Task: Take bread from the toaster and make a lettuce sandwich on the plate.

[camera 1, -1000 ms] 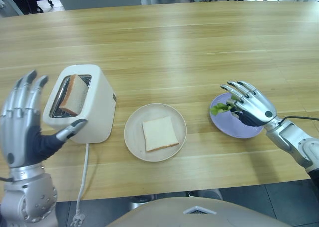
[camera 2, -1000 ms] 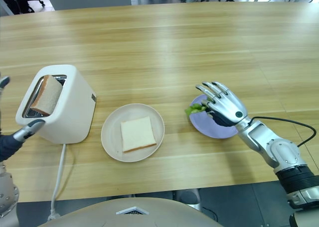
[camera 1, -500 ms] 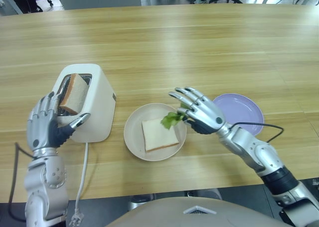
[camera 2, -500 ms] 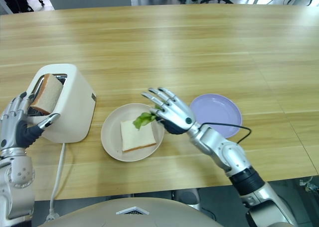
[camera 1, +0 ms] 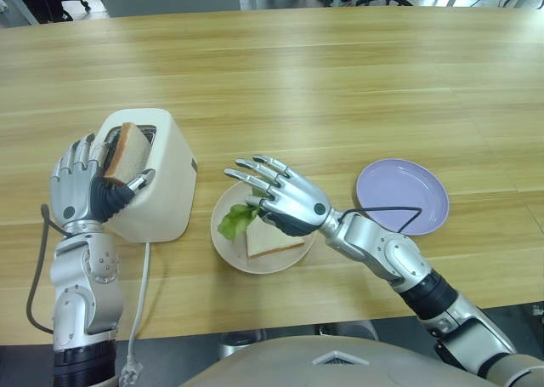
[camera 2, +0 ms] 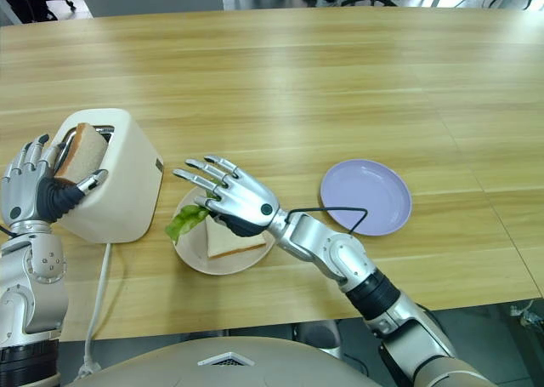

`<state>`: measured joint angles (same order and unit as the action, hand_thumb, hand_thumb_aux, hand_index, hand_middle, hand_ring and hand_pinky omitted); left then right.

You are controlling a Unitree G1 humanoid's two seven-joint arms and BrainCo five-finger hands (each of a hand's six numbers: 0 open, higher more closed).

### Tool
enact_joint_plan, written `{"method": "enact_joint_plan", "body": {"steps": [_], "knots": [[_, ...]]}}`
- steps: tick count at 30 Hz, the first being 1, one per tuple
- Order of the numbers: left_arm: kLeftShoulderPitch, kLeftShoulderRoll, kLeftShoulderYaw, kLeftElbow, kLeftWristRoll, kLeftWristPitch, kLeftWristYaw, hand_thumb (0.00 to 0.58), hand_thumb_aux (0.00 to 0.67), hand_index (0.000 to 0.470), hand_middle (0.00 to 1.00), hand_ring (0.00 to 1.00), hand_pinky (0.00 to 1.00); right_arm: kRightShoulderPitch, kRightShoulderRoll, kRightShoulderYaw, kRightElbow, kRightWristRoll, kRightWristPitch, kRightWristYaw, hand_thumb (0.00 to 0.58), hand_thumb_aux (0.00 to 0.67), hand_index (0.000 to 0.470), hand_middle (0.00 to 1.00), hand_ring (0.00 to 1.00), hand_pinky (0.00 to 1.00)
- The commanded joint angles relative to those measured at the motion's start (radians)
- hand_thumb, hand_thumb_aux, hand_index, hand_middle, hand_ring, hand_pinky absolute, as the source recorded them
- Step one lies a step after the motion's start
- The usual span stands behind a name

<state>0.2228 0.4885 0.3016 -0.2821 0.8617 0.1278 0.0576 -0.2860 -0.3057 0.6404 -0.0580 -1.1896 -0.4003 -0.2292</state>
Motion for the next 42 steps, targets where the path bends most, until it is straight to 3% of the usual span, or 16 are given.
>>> {"method": "enact_joint_plan", "body": {"steps": [1,7,8,9,10,11,23,24,25,26,27,36,42], "knots": [[0.0,0.019,-0.024,0.029,-0.028,-0.007,-0.017,0.58,0.67,0.46,0.0,0.0,0.0,-0.024,0.006,0.043,0.096,-0.049,0.014,-0.033,0.58,0.67,0.46,0.0,0.0,0.0],[0.0,0.032,-0.038,0.035,-0.069,-0.024,-0.016,0.58,0.67,0.46,0.0,0.0,0.0,-0.078,0.004,0.076,0.239,-0.1,0.053,-0.12,0.58,0.67,0.46,0.0,0.0,0.0],[0.0,0.031,-0.039,0.035,-0.078,-0.026,-0.018,0.58,0.67,0.46,0.27,0.27,0.27,-0.083,0.002,0.081,0.255,-0.105,0.059,-0.131,0.58,0.67,0.46,0.0,0.0,0.0],[-0.001,0.032,-0.042,0.033,-0.086,-0.03,-0.02,0.58,0.67,0.46,0.71,0.71,0.71,-0.087,-0.001,0.086,0.27,-0.11,0.062,-0.139,0.58,0.67,0.46,0.0,0.0,0.0],[-0.003,0.03,-0.044,0.028,-0.096,-0.034,-0.02,0.58,0.67,0.46,0.71,0.71,0.71,-0.088,-0.005,0.091,0.28,-0.113,0.064,-0.145,0.58,0.67,0.46,0.0,0.0,0.0],[-0.007,0.027,-0.044,0.02,-0.108,-0.039,-0.02,0.58,0.67,0.46,1.0,1.0,1.0,-0.085,-0.012,0.098,0.285,-0.119,0.066,-0.151,0.58,0.67,0.46,0.0,0.0,0.0],[-0.016,0.027,-0.02,-0.055,-0.158,-0.074,0.007,0.58,0.67,0.46,1.0,1.0,1.0,-0.074,-0.053,0.15,0.344,-0.146,0.117,-0.207,0.58,0.67,0.46,0.0,0.0,0.0],[-0.013,0.027,-0.017,-0.061,-0.16,-0.076,0.008,0.58,0.67,0.46,1.0,1.0,1.0,-0.07,-0.056,0.159,0.346,-0.149,0.118,-0.203,0.552,0.523,0.359,0.0,0.0,0.0],[-0.01,0.027,-0.012,-0.067,-0.165,-0.079,0.009,0.58,0.67,0.46,1.0,1.0,1.0,-0.067,-0.059,0.167,0.35,-0.148,0.119,-0.195,0.216,0.139,0.096,0.0,0.0,0.0],[-0.008,0.026,-0.007,-0.076,-0.171,-0.082,0.01,0.58,0.67,0.46,1.0,1.0,1.0,-0.064,-0.062,0.172,0.352,-0.147,0.122,-0.188,0.216,0.139,0.096,0.0,0.0,0.0],[-0.007,0.025,-0.002,-0.086,-0.175,-0.087,0.015,0.58,0.67,0.46,1.0,1.0,1.0,-0.061,-0.064,0.175,0.35,-0.145,0.124,-0.186,0.0,0.0,0.0,0.0,0.0,0.0],[-0.002,0.003,0.055,-0.196,-0.26,-0.121,0.006,0.58,0.67,0.46,1.0,1.0,1.0,-0.042,-0.105,0.165,0.301,-0.077,0.097,-0.087,0.0,0.0,0.0,0.0,0.0,0.0],[0.007,-0.022,0.136,-0.347,-0.359,-0.168,0.0,0.58,0.67,0.46,1.0,1.0,1.0,-0.003,-0.166,0.107,0.148,-0.005,0.077,-0.014,0.0,0.0,0.0,0.0,0.0,0.0]]}}
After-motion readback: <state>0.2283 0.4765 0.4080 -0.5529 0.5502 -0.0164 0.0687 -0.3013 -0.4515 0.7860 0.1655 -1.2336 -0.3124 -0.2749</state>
